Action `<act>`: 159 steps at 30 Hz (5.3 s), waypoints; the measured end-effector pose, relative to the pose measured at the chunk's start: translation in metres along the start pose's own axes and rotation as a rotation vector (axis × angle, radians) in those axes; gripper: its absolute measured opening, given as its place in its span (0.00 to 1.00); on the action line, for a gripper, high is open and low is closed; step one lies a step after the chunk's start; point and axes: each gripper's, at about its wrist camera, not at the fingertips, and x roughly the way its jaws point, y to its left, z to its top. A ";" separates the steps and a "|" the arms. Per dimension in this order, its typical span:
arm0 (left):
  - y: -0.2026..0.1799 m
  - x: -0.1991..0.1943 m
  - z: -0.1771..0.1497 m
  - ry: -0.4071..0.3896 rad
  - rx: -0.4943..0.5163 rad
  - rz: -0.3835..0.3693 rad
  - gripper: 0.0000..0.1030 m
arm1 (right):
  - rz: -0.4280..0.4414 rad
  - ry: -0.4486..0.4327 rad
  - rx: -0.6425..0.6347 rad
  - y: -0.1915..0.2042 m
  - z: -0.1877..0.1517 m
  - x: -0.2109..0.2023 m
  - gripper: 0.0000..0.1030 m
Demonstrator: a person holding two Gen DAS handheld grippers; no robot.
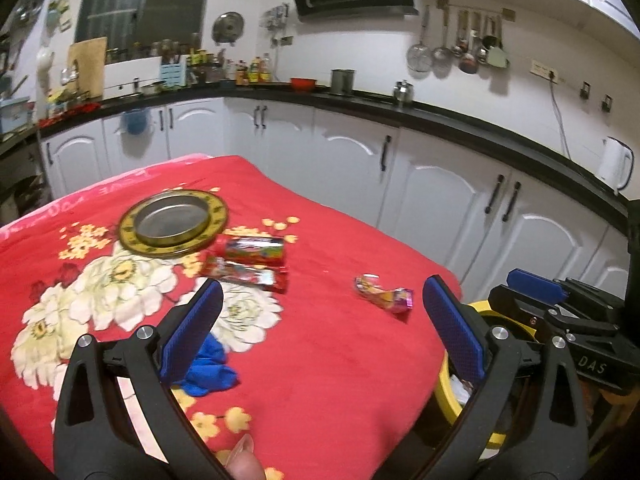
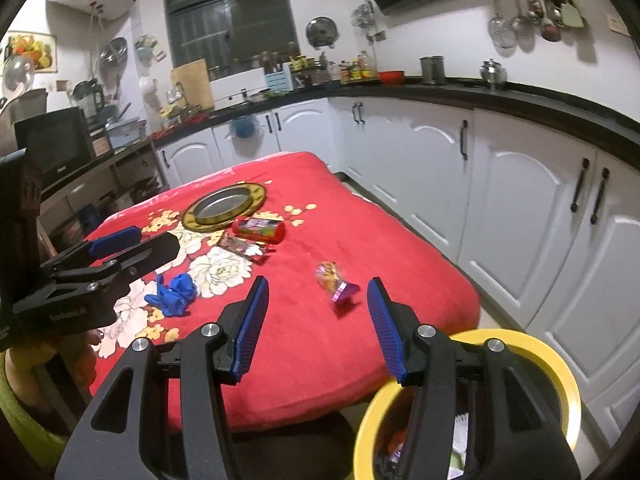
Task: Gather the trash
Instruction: 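Move both tools back over the table toward the blue glove and candy tube, then grasp the blue glove with the left tool while the right tool grasps the red wrapper, then carry the blue glove and red wrapper over the yellow bin with both tools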
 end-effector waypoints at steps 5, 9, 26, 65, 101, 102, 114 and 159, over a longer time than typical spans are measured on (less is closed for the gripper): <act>0.025 0.000 0.000 0.000 -0.045 0.048 0.89 | 0.032 0.012 -0.024 0.013 0.010 0.022 0.48; 0.043 0.001 0.000 0.003 -0.066 0.085 0.89 | 0.054 0.030 -0.044 0.021 0.019 0.043 0.48; 0.102 0.020 -0.026 0.092 -0.192 0.171 0.89 | 0.108 0.165 -0.096 0.055 0.034 0.144 0.48; 0.117 0.057 -0.065 0.271 -0.272 0.135 0.22 | 0.121 0.297 -0.035 0.060 0.007 0.207 0.04; 0.070 -0.002 -0.038 0.175 -0.204 0.046 0.01 | 0.119 0.060 0.042 0.015 0.004 0.037 0.04; 0.067 -0.002 -0.037 0.171 -0.197 0.039 0.01 | 0.112 0.055 0.050 0.010 0.003 0.032 0.04; 0.004 -0.003 -0.017 0.130 -0.083 -0.067 0.01 | 0.019 0.012 0.113 -0.040 -0.008 -0.008 0.04; -0.165 0.047 -0.021 0.174 0.176 -0.357 0.01 | -0.217 0.136 0.258 -0.136 -0.109 -0.064 0.04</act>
